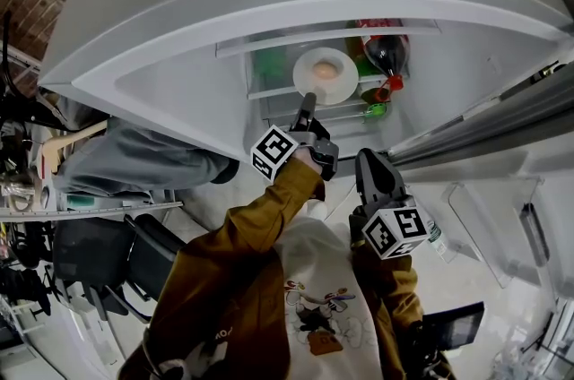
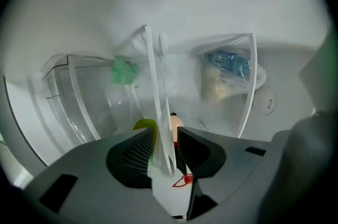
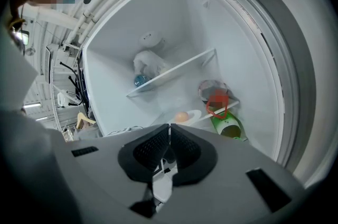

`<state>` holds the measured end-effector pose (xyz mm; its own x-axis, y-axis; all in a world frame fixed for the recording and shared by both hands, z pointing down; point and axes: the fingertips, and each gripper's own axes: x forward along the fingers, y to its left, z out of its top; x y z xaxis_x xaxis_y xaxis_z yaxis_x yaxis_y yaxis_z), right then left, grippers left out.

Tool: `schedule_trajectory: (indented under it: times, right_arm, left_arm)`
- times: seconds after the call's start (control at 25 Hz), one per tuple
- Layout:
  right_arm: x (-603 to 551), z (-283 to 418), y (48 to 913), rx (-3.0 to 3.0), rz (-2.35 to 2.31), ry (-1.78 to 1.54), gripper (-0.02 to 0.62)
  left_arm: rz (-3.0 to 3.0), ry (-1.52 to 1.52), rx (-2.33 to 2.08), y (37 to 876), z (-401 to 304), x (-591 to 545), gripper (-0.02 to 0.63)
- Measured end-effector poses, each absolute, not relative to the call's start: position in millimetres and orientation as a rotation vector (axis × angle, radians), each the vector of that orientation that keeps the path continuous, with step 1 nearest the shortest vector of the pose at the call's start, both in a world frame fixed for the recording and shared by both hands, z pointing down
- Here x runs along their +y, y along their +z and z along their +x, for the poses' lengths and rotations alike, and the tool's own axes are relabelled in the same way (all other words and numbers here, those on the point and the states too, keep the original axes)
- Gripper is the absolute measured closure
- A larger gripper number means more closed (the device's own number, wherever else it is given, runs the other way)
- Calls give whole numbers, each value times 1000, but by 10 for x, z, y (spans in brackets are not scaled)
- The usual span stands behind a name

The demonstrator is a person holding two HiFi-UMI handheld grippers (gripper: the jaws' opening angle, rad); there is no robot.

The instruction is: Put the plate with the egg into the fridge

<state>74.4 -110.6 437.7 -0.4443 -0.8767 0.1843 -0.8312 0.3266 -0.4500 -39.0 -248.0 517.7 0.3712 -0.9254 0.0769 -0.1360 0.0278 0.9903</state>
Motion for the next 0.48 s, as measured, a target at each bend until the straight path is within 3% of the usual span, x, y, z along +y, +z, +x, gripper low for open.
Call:
schedule_trajectory:
  times: [0.48]
  right_arm:
    - [-1076, 768, 4390, 2467, -1615, -761, 589]
  left_arm:
    - [1425, -787, -930, 5100, -92, -2359, 483]
